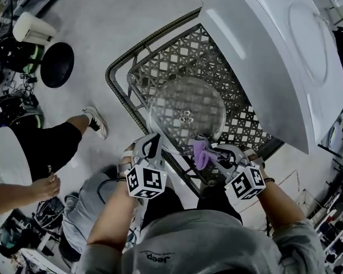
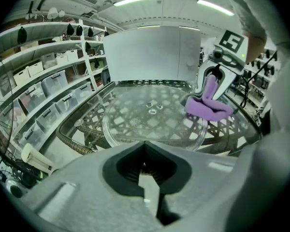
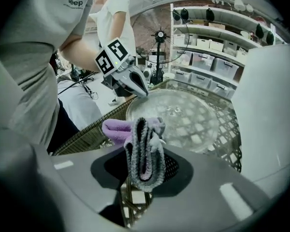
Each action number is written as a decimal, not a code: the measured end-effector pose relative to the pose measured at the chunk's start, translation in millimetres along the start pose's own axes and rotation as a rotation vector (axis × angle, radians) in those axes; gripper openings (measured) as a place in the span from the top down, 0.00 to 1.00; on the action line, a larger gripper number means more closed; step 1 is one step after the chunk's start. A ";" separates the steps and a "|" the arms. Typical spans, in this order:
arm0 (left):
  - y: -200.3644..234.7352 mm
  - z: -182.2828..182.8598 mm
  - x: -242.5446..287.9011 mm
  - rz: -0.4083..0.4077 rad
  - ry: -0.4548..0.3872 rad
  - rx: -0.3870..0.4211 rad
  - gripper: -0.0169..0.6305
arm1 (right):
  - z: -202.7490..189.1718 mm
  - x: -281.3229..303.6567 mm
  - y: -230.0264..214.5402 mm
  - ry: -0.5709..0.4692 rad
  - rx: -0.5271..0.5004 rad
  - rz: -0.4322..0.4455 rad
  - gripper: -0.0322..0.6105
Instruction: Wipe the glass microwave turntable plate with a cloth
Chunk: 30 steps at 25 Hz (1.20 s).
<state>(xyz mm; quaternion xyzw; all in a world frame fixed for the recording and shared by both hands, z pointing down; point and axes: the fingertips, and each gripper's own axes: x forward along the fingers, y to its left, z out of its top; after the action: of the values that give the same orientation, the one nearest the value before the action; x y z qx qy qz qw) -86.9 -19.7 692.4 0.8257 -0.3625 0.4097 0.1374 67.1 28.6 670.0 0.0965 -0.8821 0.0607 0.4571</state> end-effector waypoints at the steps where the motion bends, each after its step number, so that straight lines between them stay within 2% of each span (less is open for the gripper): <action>1: -0.1 0.1 -0.2 0.000 0.000 0.000 0.98 | -7.3 -4.4 -5.2 0.017 0.005 -0.015 0.78; 4: 0.3 0.4 -0.9 0.001 -0.002 0.000 0.98 | -21.2 -11.6 -14.1 0.053 0.015 -0.044 0.78; 8: 0.5 -0.2 0.1 -0.002 -0.005 -0.005 0.98 | -20.7 -11.3 -14.3 0.046 0.026 -0.055 0.78; 12: -0.5 -2.0 1.7 0.002 -0.006 0.017 0.98 | -13.9 -15.3 -12.7 0.002 0.060 -0.063 0.78; 18: -3.0 -6.8 6.4 0.000 0.076 0.092 0.98 | 8.4 -27.1 -11.9 -0.085 0.111 -0.083 0.78; 23: -12.2 -8.7 6.9 -0.025 0.113 0.098 0.98 | 28.4 -45.8 -17.2 -0.145 0.157 -0.118 0.78; 30: -14.7 -8.7 7.9 -0.028 0.158 0.167 0.98 | 62.3 -88.0 -26.3 -0.226 0.217 -0.147 0.78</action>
<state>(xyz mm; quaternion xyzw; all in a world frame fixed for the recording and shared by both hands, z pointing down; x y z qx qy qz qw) -78.3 -8.7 704.9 0.8046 -0.3036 0.5001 0.1021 73.1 0.9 562.7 0.2155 -0.9067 0.1107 0.3452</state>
